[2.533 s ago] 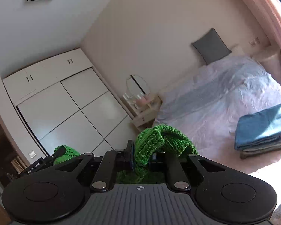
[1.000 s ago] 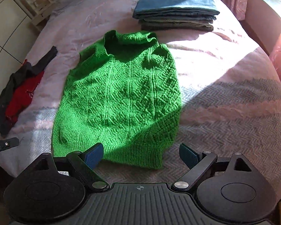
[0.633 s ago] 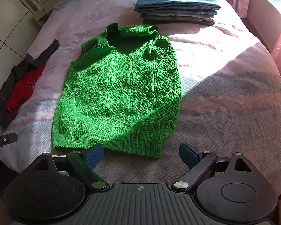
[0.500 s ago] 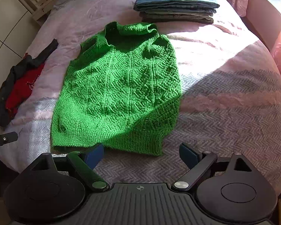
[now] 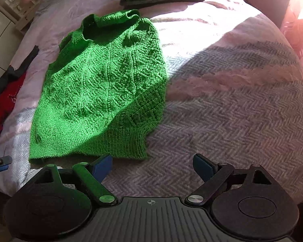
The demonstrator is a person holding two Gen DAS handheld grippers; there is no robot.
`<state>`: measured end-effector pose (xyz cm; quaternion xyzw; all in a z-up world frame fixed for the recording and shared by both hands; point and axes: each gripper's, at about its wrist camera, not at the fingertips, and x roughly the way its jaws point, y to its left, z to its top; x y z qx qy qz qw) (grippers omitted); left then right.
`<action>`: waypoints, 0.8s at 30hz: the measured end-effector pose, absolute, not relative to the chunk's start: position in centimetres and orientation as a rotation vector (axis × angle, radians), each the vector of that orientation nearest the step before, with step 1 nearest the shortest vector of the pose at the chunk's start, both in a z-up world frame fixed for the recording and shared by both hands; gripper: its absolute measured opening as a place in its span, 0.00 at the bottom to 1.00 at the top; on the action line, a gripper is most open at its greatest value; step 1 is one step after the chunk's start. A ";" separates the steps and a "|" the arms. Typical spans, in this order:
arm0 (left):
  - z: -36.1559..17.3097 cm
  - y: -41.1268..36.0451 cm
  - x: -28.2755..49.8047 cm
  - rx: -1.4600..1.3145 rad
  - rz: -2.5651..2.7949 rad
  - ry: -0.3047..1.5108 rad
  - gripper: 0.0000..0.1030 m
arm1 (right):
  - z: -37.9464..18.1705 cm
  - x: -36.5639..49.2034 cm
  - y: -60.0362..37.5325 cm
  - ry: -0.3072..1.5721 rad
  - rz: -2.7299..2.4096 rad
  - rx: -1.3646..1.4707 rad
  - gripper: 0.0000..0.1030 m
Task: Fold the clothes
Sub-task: 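Grasp the sweater hem with both grippers and pull it straight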
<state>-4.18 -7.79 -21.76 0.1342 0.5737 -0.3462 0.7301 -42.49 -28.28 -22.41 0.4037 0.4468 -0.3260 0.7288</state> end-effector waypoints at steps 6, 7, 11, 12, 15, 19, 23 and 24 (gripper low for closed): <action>-26.0 -7.2 -1.2 0.065 -0.803 1.312 0.40 | -26.6 -42.0 -29.8 0.874 -0.628 0.976 0.68; -26.6 -7.0 -0.7 0.013 -0.807 1.324 0.39 | -27.2 -42.0 -30.1 0.858 -0.622 0.997 0.68; -29.3 -6.4 0.1 -0.133 -0.837 1.380 0.38 | -29.5 -42.3 -31.0 0.773 -0.597 1.061 0.58; -30.0 -6.3 0.0 -0.150 -0.842 1.401 0.38 | -30.2 -42.4 -31.2 0.760 -0.593 1.075 0.50; -31.9 -6.1 -0.3 -0.195 -0.843 1.421 0.38 | -32.1 -42.9 -31.6 0.693 -0.584 1.140 0.45; -33.2 -7.2 0.1 -0.279 -0.839 1.452 0.30 | -33.5 -42.5 -32.6 0.609 -0.572 1.222 0.41; -31.5 -10.5 1.5 -0.168 -0.867 1.449 0.05 | -31.9 -40.6 -34.4 0.652 -0.565 1.249 0.06; -30.0 -10.9 1.9 -0.138 -0.885 1.415 0.05 | -30.5 -40.6 -35.1 0.633 -0.569 1.254 0.06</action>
